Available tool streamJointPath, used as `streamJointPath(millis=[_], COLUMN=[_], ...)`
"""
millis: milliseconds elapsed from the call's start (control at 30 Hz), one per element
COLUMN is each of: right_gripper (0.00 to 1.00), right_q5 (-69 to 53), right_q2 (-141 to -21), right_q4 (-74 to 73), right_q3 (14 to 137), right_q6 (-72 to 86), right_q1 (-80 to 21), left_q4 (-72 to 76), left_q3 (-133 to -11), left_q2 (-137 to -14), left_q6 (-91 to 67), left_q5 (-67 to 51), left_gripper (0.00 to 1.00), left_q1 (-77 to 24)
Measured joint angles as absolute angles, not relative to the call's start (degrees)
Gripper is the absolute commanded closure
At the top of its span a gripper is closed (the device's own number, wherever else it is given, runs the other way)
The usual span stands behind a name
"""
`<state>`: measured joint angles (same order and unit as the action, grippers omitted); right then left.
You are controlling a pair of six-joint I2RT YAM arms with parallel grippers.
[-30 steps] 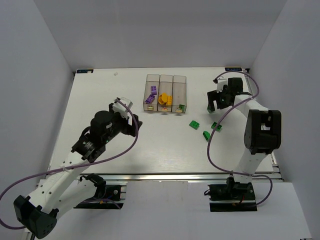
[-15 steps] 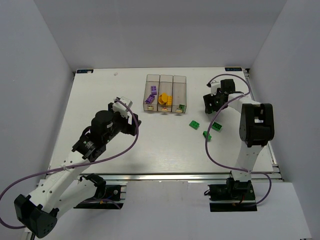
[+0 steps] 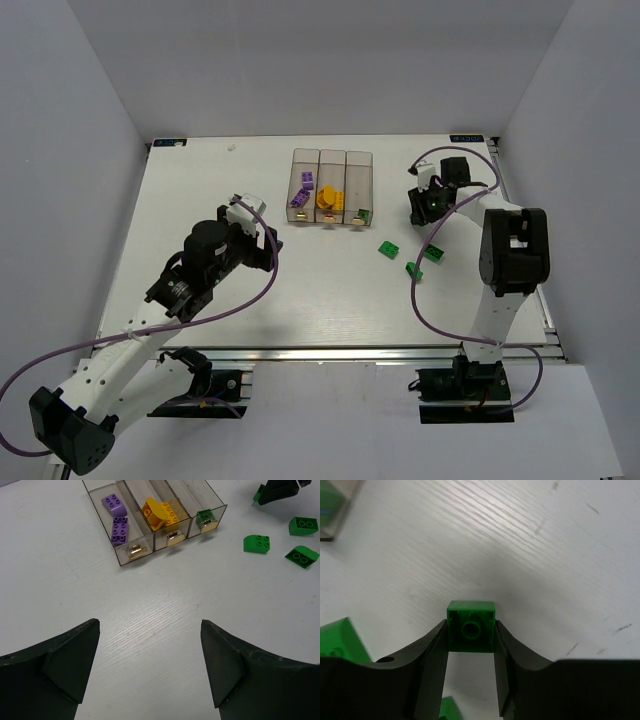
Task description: Sort the legos into containers by color
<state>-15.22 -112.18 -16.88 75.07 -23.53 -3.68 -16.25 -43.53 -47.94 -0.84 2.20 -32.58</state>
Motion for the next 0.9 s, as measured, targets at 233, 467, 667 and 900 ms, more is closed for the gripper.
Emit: streamJointPath(millis=[233, 467, 667, 900], right_gripper=[0.93, 0.75, 0.51, 0.36], right_q5=[-22.17, -24.34, -23.51, -22.65], right_q2=[-101.56, -104.47, -113.51, -118.08], right_q4=[-18.15, -18.28, -19.18, -20.86], right_q3=[74.54, 84.55, 92.29, 94.43], right_q6=[-25.89, -24.75, -22.0, -19.62], right_q1=[-9.8, -17.02, -18.94, -19.29], left_q4=[-16.25, -15.86, -15.29, -14.63], left_q3=[-43.53, -42.61, -41.71, -41.58], left_q2=[-47.94, -48.01, -48.16, -48.16], left_q6=[-0.8, -0.58, -0.43, 0.93], left_q5=[2.17, 2.15, 0.78, -2.52], left_gripper=[0.08, 0.07, 0.06, 0.05], left_q1=[-32.58, -32.58, -32.47, -32.45])
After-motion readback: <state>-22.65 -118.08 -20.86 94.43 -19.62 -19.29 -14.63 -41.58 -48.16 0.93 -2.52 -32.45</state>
